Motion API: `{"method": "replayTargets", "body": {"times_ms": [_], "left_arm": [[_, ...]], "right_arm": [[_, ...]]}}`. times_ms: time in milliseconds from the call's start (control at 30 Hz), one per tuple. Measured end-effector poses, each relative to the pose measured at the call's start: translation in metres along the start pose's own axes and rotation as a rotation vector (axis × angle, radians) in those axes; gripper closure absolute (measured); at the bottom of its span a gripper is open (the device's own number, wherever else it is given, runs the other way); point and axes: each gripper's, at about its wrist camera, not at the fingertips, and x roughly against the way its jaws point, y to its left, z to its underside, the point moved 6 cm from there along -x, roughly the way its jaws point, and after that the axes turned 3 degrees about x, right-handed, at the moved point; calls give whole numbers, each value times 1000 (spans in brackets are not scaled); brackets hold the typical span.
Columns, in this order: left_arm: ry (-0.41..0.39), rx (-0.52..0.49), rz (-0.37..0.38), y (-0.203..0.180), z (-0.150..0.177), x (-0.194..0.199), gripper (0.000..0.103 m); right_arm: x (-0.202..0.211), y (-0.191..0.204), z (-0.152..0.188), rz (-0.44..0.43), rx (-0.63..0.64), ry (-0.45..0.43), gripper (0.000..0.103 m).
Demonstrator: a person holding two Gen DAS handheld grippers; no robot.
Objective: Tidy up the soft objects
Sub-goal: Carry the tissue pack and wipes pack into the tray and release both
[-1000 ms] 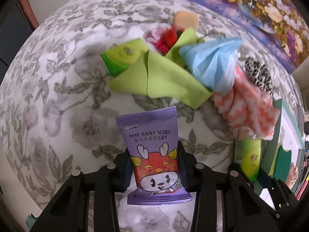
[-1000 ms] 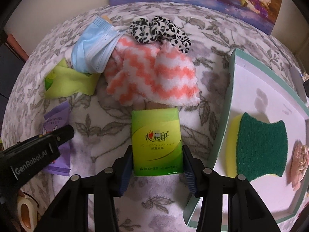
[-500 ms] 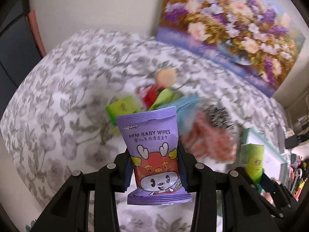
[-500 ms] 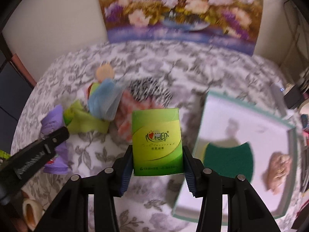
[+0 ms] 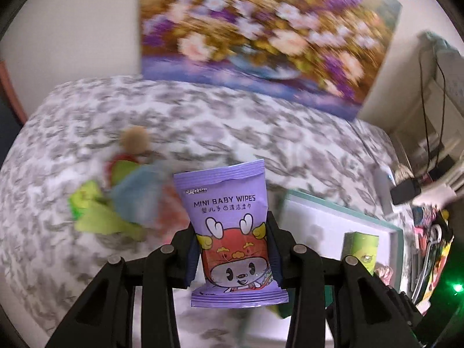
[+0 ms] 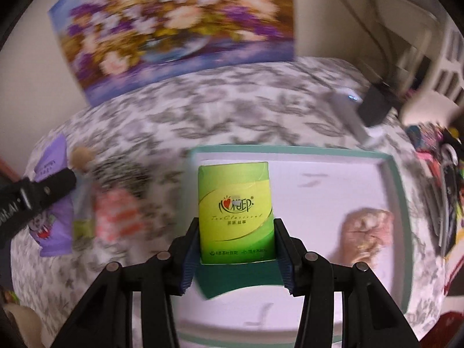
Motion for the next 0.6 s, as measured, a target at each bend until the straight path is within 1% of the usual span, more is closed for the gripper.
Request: {"method": "replayTargets", "body": {"times_ms": [133, 267, 433, 533, 600], "left_arm": [[7, -68, 46, -35, 4, -17, 61], [18, -105, 98, -56, 11, -33, 61], [7, -142, 153, -72, 13, -48, 61], [1, -167, 158, -78, 15, -54, 61], [18, -164, 169, -79, 19, -57, 61]], "right_arm": [[-8, -45, 0, 63, -102, 19, 53], [-13, -75, -1, 68, -174, 21, 53], [-16, -95, 1, 89, -227, 21, 53], [-19, -101, 2, 95, -237, 24, 53], [-22, -103, 4, 94, -244, 31, 53]]}}
